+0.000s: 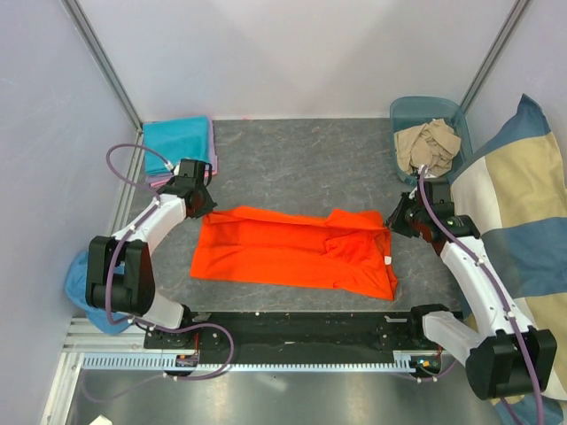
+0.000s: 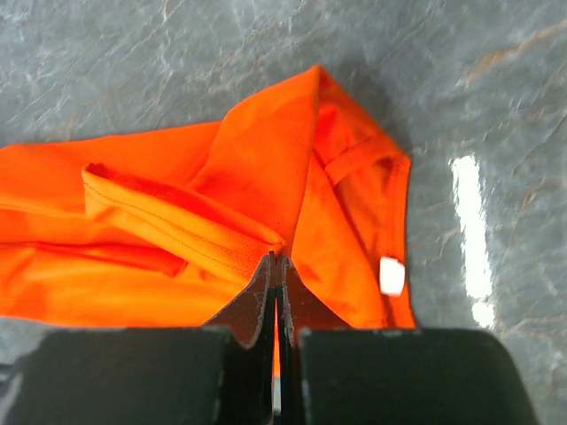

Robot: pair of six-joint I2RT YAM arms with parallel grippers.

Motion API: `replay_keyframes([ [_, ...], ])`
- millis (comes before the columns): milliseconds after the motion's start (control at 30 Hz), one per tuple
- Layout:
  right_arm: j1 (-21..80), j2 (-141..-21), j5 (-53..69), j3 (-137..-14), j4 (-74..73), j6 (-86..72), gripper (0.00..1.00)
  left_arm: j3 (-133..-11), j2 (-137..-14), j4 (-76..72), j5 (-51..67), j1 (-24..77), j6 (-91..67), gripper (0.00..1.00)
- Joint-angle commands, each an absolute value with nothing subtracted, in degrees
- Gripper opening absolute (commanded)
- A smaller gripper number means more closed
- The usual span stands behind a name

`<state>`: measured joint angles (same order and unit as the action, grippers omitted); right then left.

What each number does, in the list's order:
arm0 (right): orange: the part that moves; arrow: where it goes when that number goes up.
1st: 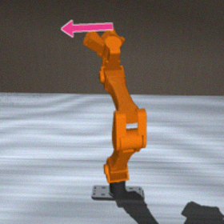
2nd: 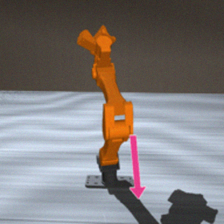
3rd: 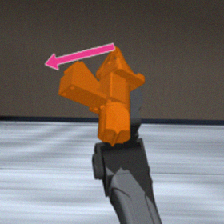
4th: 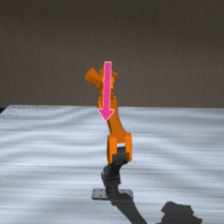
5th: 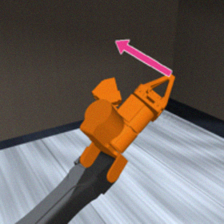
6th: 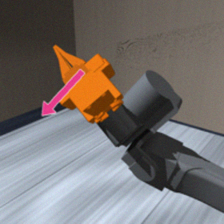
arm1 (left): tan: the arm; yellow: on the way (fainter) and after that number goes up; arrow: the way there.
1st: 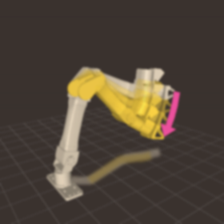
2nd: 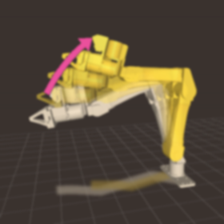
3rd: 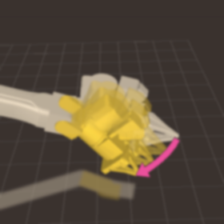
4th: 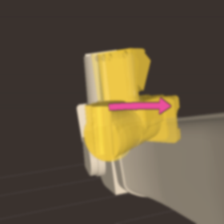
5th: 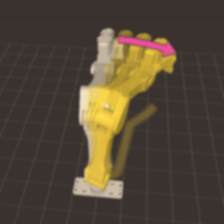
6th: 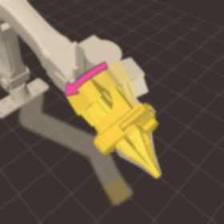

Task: Fold and stack the t-shirts
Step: Fold the other side of the tshirt into a rectangle

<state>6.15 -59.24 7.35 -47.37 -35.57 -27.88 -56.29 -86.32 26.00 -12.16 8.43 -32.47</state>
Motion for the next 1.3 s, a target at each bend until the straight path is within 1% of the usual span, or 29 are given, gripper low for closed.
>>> replay_keyframes([
  [0,6.76,-55.90,10.02,-45.97,-40.24,-30.23,0.00,-52.83,-83.06,26.02,-14.50,8.26,-36.29,0.02],
  [200,7.29,-51.69,11.07,-43.78,-44.64,-30.32,0.00,-49.23,-80.95,24.79,-14.41,8.26,-37.97,0.02],
  [500,7.82,-47.37,12.83,-39.03,-47.02,-31.90,0.00,-46.76,-79.63,24.43,-15.38,8.26,-38.93,0.02],
  [600,8.00,-47.11,13.01,-38.67,-47.63,-31.99,0.00,-46.50,-79.72,24.43,-15.29,8.26,-39.11,0.03],
  [633,7.91,-46.94,13.09,-38.67,-47.72,-31.91,0.00,-46.41,-79.72,24.35,-15.29,8.26,-39.11,0.05],
  [700,8.09,-46.85,13.01,-38.67,-48.25,-31.82,0.06,-45.79,-79.28,24.43,-15.29,8.26,-39.55,0.09],
  [733,8.00,-46.85,13.01,-38.76,-48.43,-31.90,0.12,-45.62,-78.93,24.43,-15.21,8.26,-39.90,0.15],
  [767,8.09,-46.76,13.09,-38.85,-48.69,-31.90,0.28,-45.44,-78.06,25.04,-15.12,8.17,-40.25,0.31],
  [800,8.00,-46.58,12.83,-39.20,-48.87,-31.99,0.33,-45.09,-77.35,25.31,-14.94,8.26,-41.04,0.47],
  [833,8.09,-46.23,12.57,-39.37,-49.04,-32.08,0.38,-44.83,-76.56,25.49,-14.85,8.26,-41.39,0.70],
  [867,8.09,-45.97,12.31,-39.64,-49.22,-32.17,0.46,-44.48,-75.42,25.75,-14.85,8.26,-41.83,0.88],
  [900,8.09,-45.88,11.61,-40.25,-49.65,-32.17,0.50,-44.04,-72.89,26.36,-14.85,8.26,-42.53,0.98],
  [967,8.09,-45.53,10.99,-40.87,-49.75,-32.26,0.55,-43.42,-69.27,26.89,-15.38,8.17,-43.15,0.99],
  [1000,8.17,-45.35,10.73,-41.22,-49.83,-32.34,0.56,-43.07,-65.60,27.33,-15.64,8.26,-43.50,0.99],
  [1133,8.17,-46.05,10.81,-40.96,-47.20,-32.70,0.58,-42.80,-59.43,27.51,-16.52,8.26,-42.54,1.00],
  [1267,8.17,-48.60,12.21,-40.78,-41.24,-32.61,0.59,-43.24,-59.06,27.42,-16.17,8.26,-41.84,1.00],
])
